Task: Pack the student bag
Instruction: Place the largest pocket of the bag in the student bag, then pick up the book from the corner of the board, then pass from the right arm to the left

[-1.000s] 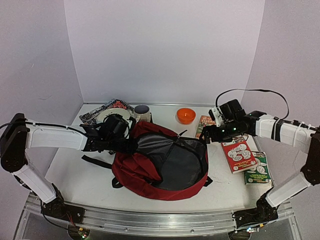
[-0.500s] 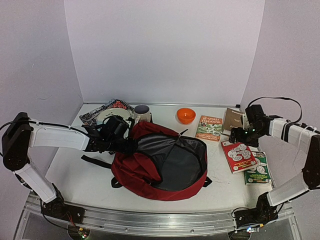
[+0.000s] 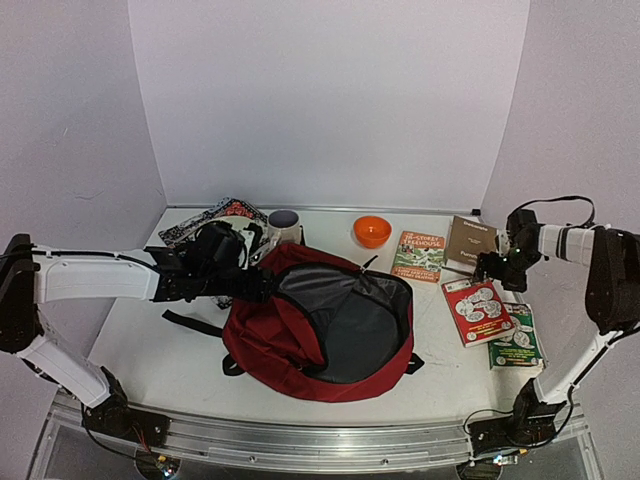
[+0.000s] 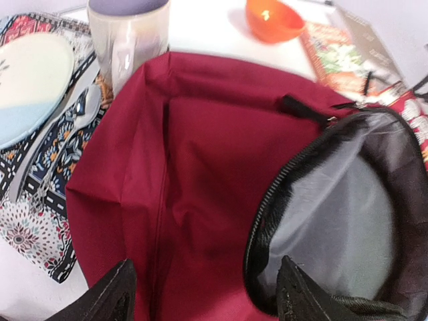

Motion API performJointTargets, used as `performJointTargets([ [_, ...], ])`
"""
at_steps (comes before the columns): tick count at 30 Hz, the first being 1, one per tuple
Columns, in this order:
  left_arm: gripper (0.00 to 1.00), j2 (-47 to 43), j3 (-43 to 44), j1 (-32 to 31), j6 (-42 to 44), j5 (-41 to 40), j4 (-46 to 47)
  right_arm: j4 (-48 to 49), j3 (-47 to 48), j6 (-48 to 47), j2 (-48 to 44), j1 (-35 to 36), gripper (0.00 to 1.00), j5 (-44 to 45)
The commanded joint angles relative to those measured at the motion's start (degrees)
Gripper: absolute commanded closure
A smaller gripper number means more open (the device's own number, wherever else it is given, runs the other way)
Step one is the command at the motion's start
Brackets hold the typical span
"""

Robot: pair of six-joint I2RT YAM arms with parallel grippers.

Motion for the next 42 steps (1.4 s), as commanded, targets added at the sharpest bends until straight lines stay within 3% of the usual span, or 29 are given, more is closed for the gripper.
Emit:
performJointTargets([
  [1,0.24,-4.4,0.1,0.5,-0.6,3.1,1.0,-0.2,2.3,-2.9,4.3,-1.2,0.05,-6.3],
  [14,0.18,-10.8,-1.5,0.8,0.6,3.8,0.8,1.2,2.0,-6.1,12.7,-2.9,0.14,-17.0],
  [17,0.18,-11.6,-2.3,0.8,0.4,3.4,0.7,1.2,1.7,-6.5,12.8,-2.9,0.22,-18.7],
  [28,0.17,-11.4,-2.4,0.8,-1.3,4.9,0.7,1.2,-0.1,-5.6,6.1,-2.9,0.82,-22.2],
  [32,0.17,-11.7,-2.0,0.8,-2.1,5.7,0.8,1.2,-1.0,-4.2,2.5,-2.9,0.95,-23.3],
  [42,0.15,-11.7,-2.8,1.8,-5.2,9.0,4.2,1.5,-3.8,2.4,-11.0,-1.8,1.0,-25.8],
])
